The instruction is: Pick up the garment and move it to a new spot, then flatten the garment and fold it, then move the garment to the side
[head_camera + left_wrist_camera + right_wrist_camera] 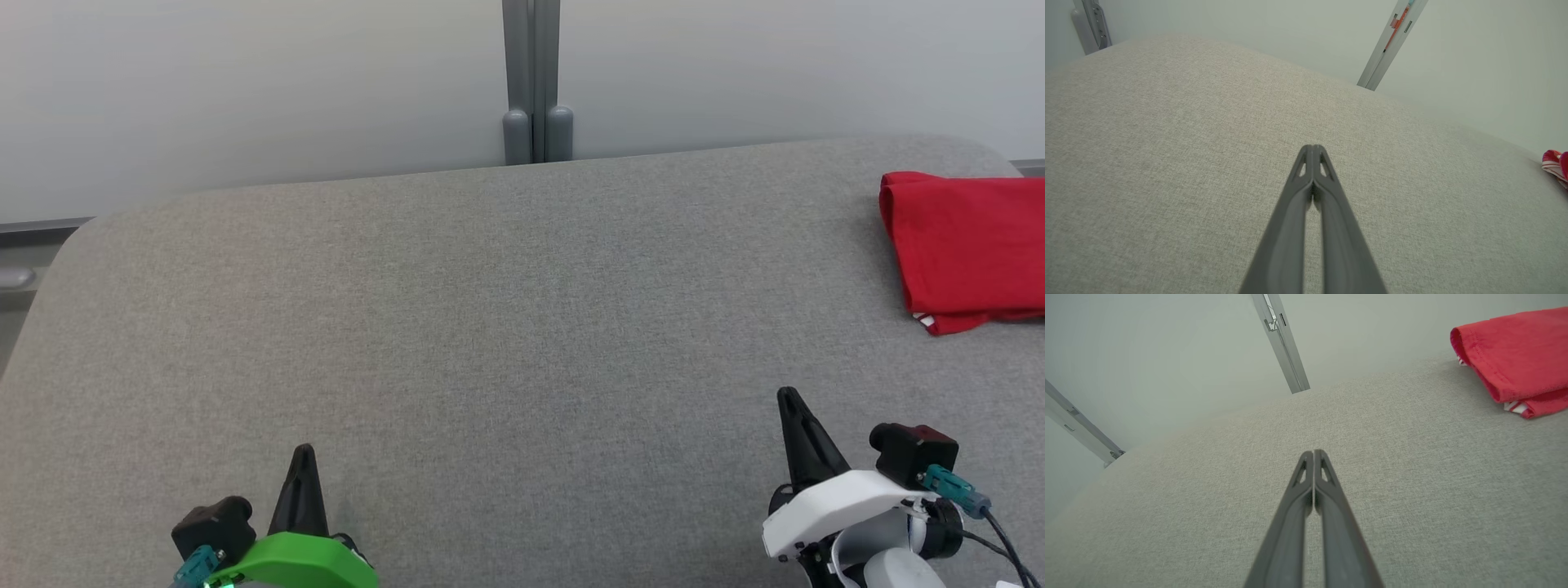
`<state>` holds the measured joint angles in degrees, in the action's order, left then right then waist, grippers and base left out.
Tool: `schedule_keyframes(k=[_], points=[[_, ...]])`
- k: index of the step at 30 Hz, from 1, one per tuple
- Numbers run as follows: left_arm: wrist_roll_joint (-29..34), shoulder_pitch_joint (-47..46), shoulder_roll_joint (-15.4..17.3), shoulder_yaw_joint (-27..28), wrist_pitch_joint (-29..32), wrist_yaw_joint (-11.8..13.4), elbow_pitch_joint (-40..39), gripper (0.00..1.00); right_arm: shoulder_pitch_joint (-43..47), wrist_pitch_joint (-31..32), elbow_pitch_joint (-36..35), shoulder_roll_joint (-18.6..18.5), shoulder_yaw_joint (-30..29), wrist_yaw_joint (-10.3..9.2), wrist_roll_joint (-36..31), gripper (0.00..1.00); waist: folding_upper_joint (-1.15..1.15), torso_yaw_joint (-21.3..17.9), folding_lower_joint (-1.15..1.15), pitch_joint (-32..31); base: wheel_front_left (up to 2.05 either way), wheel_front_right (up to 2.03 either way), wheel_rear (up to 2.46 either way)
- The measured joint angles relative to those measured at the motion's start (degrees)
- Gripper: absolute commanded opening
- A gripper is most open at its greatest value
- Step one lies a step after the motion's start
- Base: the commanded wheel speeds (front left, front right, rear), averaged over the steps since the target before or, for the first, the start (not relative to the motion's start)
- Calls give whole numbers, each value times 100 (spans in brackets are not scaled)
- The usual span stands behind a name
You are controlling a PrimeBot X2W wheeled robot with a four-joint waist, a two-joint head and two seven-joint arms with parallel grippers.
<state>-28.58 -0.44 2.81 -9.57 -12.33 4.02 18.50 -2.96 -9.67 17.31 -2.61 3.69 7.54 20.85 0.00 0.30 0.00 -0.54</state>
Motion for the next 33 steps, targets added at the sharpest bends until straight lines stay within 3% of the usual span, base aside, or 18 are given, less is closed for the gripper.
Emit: schedule_keyframes(k=[33], points=[[-2539,-148,0,619,734,-454,-171,0,-86,615,-112,-21,-375,-1,2877,0,0,-8,0,20,0,0,0]])
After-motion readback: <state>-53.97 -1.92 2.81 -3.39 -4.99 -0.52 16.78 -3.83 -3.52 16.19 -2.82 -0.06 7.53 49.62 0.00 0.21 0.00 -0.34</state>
